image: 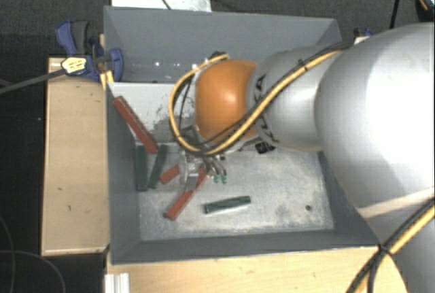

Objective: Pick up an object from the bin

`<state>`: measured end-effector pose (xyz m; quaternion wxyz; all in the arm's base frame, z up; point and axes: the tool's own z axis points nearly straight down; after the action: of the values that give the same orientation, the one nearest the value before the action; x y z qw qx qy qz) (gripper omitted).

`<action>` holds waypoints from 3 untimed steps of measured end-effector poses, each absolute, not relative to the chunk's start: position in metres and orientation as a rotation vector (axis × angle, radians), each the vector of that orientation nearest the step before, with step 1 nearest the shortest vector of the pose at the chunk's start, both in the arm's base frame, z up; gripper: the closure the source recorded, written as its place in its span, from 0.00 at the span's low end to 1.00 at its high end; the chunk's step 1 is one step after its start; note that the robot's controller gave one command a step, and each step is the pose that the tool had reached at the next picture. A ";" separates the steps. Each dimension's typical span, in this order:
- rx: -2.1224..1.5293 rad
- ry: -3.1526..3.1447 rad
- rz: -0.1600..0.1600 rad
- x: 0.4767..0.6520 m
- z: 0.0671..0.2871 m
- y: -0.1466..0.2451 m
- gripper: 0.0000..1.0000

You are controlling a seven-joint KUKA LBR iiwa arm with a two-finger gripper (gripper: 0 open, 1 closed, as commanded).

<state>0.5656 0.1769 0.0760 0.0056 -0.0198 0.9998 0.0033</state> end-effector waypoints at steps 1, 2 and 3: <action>-0.057 3.138 0.003 0.563 0.071 0.175 0.00; -0.050 3.136 0.004 0.564 0.072 0.175 1.00; -0.050 3.140 0.003 0.563 0.071 0.175 0.00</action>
Offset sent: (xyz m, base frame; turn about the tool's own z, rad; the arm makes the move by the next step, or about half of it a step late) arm 0.0000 0.0000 0.0000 0.0000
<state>0.5626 0.1749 0.0708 0.0007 -0.0160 0.9999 0.0009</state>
